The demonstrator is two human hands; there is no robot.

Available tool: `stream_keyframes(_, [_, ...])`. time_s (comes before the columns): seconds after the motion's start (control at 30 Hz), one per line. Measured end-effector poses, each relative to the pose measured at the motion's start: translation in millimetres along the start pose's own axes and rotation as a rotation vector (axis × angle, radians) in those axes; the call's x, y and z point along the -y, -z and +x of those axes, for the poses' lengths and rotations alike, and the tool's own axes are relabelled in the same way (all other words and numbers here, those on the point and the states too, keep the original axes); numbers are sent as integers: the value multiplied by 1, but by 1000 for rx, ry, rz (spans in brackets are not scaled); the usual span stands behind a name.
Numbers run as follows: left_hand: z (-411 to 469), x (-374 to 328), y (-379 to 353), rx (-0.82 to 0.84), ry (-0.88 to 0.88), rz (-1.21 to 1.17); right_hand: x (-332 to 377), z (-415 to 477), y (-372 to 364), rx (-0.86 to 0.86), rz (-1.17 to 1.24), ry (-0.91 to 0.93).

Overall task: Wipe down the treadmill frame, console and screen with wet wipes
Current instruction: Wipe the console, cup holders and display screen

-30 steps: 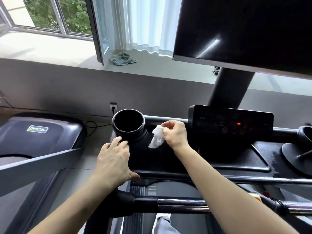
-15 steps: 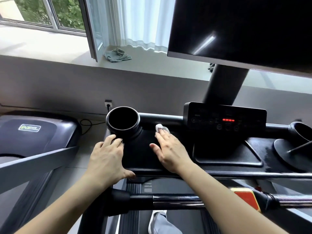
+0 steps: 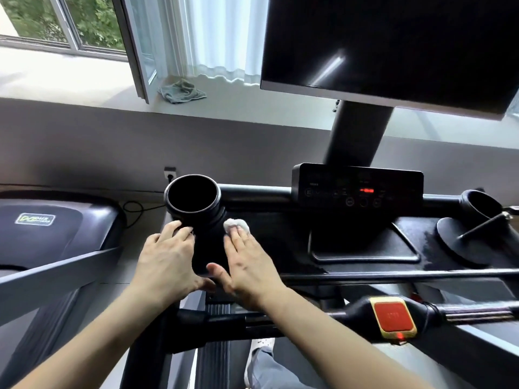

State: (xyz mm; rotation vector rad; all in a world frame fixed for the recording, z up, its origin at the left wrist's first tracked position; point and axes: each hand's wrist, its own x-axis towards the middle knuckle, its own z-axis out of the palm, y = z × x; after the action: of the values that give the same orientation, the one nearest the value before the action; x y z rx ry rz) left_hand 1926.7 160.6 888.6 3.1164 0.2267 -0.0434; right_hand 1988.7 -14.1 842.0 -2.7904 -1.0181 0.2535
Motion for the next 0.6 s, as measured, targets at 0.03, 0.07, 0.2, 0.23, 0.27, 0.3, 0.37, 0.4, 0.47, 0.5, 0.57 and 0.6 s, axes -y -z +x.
stream_keyframes(0.03, [-1, 1, -1, -11, 3, -4, -5, -5, 3, 16, -18, 42])
stream_keyframes(0.07, [-1, 2, -2, -14, 2, -1, -16, -10, 6, 14, -34, 42])
stream_keyframes(0.2, [-2, 1, -4, -17, -3, 14, -86, -34, 21, -61, -139, -233])
stream_keyframes(0.23, [-1, 1, -3, -10, -1, 12, -96, -39, 24, -66, -167, -309])
stream_keyframes(0.27, [-1, 1, -2, -3, -2, 14, -98, -42, 25, -57, -169, -373])
stream_keyframes(0.3, [0, 0, -1, 4, -3, 16, -93, -42, 23, -48, -155, -423])
stream_keyframes(0.37, [0, -1, -1, 9, -5, 16, -68, -36, 16, -68, -125, -433])
stream_keyframes(0.4, [0, -1, -3, 4, -4, 11, -51, -30, 9, -85, -100, -389])
stream_keyframes(0.47, [0, 1, -2, -8, -4, 0, -12, -20, -4, -92, -27, -222])
stream_keyframes(0.5, [0, 1, -1, -5, -9, -3, 5, -18, -7, -55, 23, -132])
stream_keyframes(0.57, [-1, 1, 0, 11, -19, 4, 23, -17, -4, -2, 82, 21])
stream_keyframes(0.6, [-2, 1, 0, 9, -21, 2, 23, -20, -1, -2, 91, 83])
